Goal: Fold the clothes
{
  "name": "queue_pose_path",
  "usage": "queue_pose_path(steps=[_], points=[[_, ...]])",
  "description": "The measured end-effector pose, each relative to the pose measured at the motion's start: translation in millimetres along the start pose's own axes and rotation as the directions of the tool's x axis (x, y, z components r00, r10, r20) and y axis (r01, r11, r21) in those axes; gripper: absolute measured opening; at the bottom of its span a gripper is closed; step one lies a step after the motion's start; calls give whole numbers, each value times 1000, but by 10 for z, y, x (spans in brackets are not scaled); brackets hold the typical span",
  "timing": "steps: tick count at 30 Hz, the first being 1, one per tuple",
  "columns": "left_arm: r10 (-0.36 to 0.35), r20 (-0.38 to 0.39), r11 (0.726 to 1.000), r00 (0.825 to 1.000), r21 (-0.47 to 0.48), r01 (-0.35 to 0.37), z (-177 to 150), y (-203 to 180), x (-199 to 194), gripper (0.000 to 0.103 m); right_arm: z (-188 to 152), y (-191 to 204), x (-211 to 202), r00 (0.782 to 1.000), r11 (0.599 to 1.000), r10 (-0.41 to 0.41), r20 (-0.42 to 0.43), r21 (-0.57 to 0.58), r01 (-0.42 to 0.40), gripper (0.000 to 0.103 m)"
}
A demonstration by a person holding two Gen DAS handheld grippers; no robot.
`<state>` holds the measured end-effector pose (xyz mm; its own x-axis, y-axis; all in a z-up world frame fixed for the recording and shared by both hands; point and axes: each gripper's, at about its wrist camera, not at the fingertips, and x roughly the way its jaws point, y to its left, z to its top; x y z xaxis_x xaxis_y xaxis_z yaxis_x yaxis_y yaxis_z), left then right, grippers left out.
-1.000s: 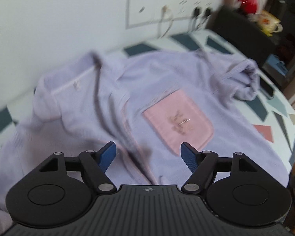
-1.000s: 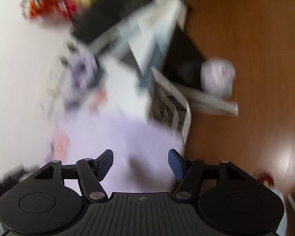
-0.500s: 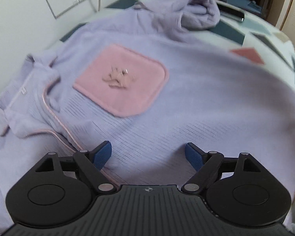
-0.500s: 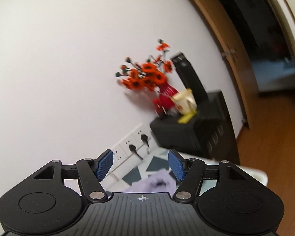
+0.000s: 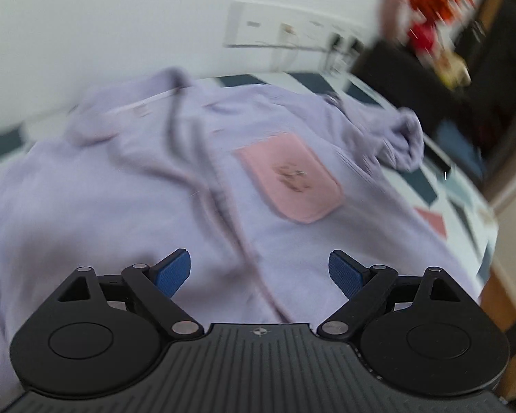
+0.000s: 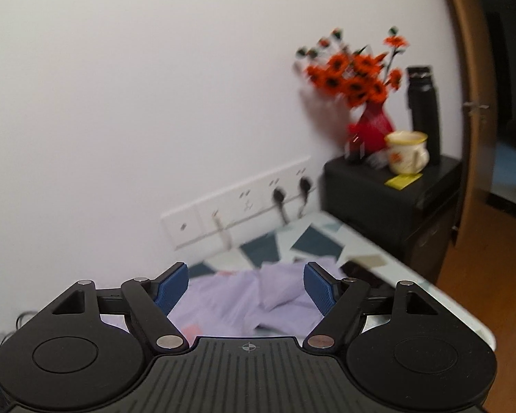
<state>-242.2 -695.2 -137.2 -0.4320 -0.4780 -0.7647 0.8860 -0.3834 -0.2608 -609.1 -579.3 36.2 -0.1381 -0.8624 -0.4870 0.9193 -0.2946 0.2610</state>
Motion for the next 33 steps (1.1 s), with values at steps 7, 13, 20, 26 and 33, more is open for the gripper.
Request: queue_pose_path(steps=[7, 13, 20, 26, 33], points=[[51, -23, 990, 998, -132, -54, -465, 238, -354, 89, -238, 324, 459, 979, 984, 139, -152, -90, -153, 71], [152, -61, 973, 987, -167, -160, -869, -134, -432, 89, -513, 533, 968, 910, 935, 296, -291, -108, -339, 71], [416, -60, 842, 907, -352, -409, -1260, -665, -739, 89, -432, 344, 1335, 806, 849, 489, -335, -28, -527, 71], [563, -58, 654, 824, -578, -488, -1736, -913, -1185, 89, -91, 189, 1307, 772, 809, 546, -325, -35, -587, 70], [683, 28, 600, 730, -592, -538, -1830, -1155, -1614, 89, 416, 161, 845, 793, 777, 586, -166, -162, -608, 84]])
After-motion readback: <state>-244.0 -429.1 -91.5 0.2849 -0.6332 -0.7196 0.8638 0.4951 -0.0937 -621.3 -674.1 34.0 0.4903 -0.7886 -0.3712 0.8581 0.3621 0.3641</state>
